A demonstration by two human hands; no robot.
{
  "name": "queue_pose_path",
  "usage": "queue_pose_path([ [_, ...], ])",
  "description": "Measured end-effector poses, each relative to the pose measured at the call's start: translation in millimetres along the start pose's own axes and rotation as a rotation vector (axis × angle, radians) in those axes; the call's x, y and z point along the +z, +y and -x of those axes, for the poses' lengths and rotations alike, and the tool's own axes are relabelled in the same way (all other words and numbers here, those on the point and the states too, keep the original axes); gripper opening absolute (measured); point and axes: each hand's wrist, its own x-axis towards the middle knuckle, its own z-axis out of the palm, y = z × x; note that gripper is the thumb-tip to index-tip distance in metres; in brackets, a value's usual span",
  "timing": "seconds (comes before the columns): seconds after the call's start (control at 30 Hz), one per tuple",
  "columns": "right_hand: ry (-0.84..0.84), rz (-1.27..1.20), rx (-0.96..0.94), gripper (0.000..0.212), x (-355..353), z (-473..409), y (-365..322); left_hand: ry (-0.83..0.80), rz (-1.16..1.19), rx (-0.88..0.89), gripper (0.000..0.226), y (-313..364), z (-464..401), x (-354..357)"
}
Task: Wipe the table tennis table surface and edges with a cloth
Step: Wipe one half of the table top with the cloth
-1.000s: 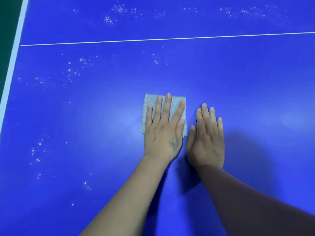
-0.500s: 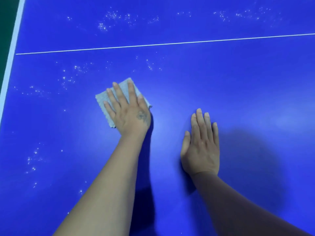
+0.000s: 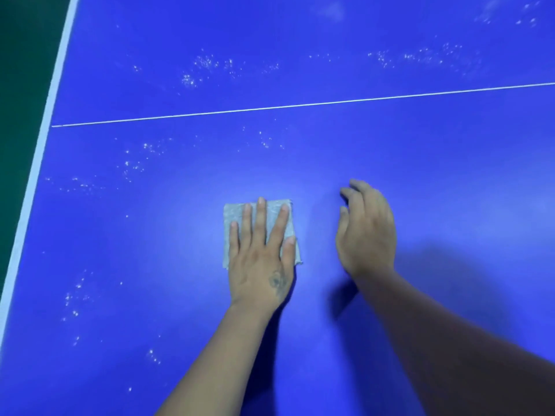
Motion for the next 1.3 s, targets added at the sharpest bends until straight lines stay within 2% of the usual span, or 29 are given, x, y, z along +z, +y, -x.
queue_pose_path([
  [0.13, -0.119, 0.118, 0.065, 0.062, 10, -20, 6, 0.049, 0.065, -0.277, 0.063, -14, -35, -3],
  [0.3, -0.113, 0.177, 0.065, 0.066, 14, -18, 11, 0.099, 0.135, -0.426, 0.07, -13, -125, -11],
  [0.4, -0.095, 0.167, 0.057, 0.066, 14, -19, 11, 0.094, 0.131, -0.366, 0.065, 7, -168, -9],
  [0.5, -0.089, 0.16, 0.057, 0.066, 16, -18, 11, 0.071, 0.088, -0.225, 0.062, 37, -182, -3],
  [0.63, -0.08, 0.154, 0.064, 0.066, 17, -18, 10, 0.134, 0.033, 0.091, 0.059, 55, -147, 10],
  [0.73, -0.097, 0.167, 0.07, 0.066, 18, -18, 10, 0.089, 0.014, 0.191, 0.058, 37, -111, 8],
  [0.8, -0.093, 0.166, 0.068, 0.066, 17, -19, 10, 0.074, 0.0, 0.15, 0.059, 18, -96, 2],
  [0.93, -0.09, 0.166, 0.081, 0.065, 17, -18, 9, 0.074, -0.001, -0.072, 0.061, -15, -112, -5],
  [1.1, -0.086, 0.142, 0.085, 0.062, 17, -19, 9, 0.092, 0.072, -0.25, 0.06, 7, -191, -11],
  [1.2, -0.062, 0.133, 0.09, 0.062, 17, -18, 8, 0.041, 0.105, -0.214, 0.061, 39, -235, -12],
  [1.3, -0.043, 0.113, 0.083, 0.061, 19, -19, 8, -0.003, 0.082, -0.034, 0.062, 70, -252, -10],
])
